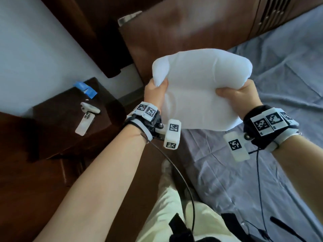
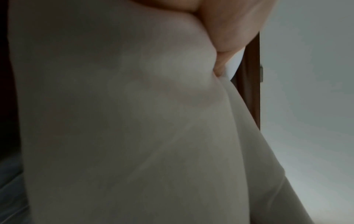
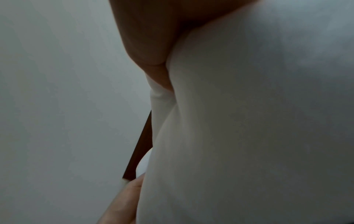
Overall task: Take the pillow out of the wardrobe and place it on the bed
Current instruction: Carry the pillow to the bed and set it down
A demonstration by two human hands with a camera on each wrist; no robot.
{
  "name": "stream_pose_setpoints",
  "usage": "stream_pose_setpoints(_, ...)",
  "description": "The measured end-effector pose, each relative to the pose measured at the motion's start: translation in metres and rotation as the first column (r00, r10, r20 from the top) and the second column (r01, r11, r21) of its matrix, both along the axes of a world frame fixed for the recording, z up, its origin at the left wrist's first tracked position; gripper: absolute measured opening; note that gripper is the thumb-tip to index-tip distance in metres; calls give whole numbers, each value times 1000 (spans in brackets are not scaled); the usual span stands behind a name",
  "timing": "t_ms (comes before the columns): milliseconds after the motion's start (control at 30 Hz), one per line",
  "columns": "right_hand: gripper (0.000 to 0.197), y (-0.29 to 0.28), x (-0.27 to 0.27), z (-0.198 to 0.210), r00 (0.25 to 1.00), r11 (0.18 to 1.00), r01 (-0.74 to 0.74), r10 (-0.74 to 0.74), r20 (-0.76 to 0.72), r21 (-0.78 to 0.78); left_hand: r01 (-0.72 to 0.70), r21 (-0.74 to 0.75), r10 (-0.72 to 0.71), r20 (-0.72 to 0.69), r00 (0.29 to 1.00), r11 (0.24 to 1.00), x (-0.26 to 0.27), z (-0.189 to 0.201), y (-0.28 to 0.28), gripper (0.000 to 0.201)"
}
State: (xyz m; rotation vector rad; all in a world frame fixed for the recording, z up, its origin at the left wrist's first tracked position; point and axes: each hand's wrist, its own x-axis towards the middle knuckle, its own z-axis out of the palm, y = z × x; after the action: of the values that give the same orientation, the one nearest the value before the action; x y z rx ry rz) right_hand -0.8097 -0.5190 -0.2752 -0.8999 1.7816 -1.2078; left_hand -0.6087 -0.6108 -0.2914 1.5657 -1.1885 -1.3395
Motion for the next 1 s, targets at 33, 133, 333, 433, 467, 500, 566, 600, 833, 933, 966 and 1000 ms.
stream_pose_setpoints(33, 19, -7, -4, 0, 999, 999, 38, -39, -12, -9, 53, -7, -53, 12, 999, 999, -8, -2, -17, 7)
stream_pose_setpoints(133, 18, -34, -17, -9, 991, 991, 134, -134, -28, -25, 179, -48, -176, 57, 983, 983, -32, -12, -68, 7)
stream_pose_setpoints(333, 13, -63, -27, -95, 958, 956, 270, -279, 65, 118, 324, 14, -321, 166, 932, 946, -64, -97, -134, 36)
stream_pose_setpoints(433, 8, -63, -25, -170, 938, 911, 270, -322, 130, 310, 426, 154, -452, 265, 851, 892, -78, -162, -138, 56)
stream_pose_setpoints(467, 10, -60, -25, -195, 928, 890, 268, -342, 150, 369, 452, 205, -495, 297, 816, 868, -83, -185, -137, 59)
stream_pose_setpoints(500, 15, -57, -25, -220, 919, 871, 267, -359, 163, 411, 468, 251, -528, 310, 790, 847, -86, -207, -135, 60)
stream_pose_setpoints(566, 23, -47, -19, -261, 920, 849, 229, -348, 178, 476, 471, 333, -565, 296, 771, 817, -85, -255, -129, 61)
stream_pose_setpoints(600, 25, -41, -13, -277, 923, 840, 200, -334, 192, 505, 452, 369, -564, 297, 771, 812, -80, -277, -125, 61)
stream_pose_setpoints(833, 34, -6, -16, -322, 888, 800, 0, -276, 368, 600, 246, 397, -372, 282, 884, 884, -42, -328, -114, 64)
stream_pose_setpoints(933, 55, -1, -39, -319, 867, 735, -27, -320, 381, 678, 68, 401, -234, 382, 894, 913, -30, -329, -113, 78)
stream_pose_setpoints(966, 52, -2, -46, -316, 835, 735, 16, -383, 396, 678, 13, 439, -236, 456, 858, 898, -26, -326, -109, 85)
stream_pose_setpoints(1000, 52, -3, -53, -315, 797, 733, 89, -459, 394, 674, -50, 481, -234, 510, 828, 875, -23, -322, -105, 96)
